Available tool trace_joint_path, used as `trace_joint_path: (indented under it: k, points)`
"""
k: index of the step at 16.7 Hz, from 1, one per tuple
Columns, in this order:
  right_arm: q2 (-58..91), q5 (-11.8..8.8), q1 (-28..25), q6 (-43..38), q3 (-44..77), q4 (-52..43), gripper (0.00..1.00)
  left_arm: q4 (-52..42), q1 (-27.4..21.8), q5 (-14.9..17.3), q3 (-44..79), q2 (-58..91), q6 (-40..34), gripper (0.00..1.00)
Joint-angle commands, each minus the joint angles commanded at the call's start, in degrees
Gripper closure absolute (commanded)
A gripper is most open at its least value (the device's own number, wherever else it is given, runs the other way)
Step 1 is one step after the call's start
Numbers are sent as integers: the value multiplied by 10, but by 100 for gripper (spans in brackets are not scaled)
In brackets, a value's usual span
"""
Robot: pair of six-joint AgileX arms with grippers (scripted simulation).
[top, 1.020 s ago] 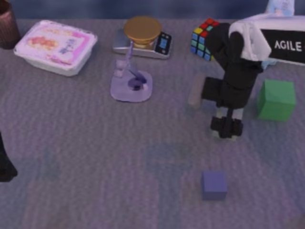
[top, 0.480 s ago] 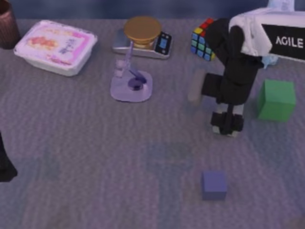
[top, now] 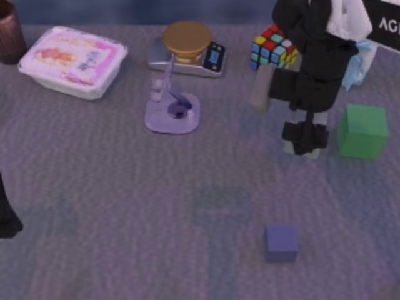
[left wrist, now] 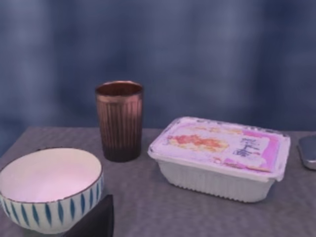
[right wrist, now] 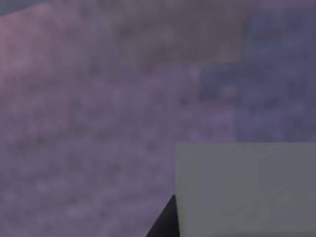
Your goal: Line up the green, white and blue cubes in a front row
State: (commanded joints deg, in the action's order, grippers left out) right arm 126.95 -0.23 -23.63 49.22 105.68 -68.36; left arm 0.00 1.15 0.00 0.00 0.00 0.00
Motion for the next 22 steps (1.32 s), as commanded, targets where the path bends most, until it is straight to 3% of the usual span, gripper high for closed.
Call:
trace_joint_path:
  k: [5,15,22]
  points:
    - [-9,0,-19,-7,-14,3,100,0,0,0,0,0,0,0]
    - [-132,0,-245,-87,-159,28,100,0,0,0,0,0,0,0]
    - [-139,-1,-259,-94,-170,31,100,0,0,0,0,0,0,0]
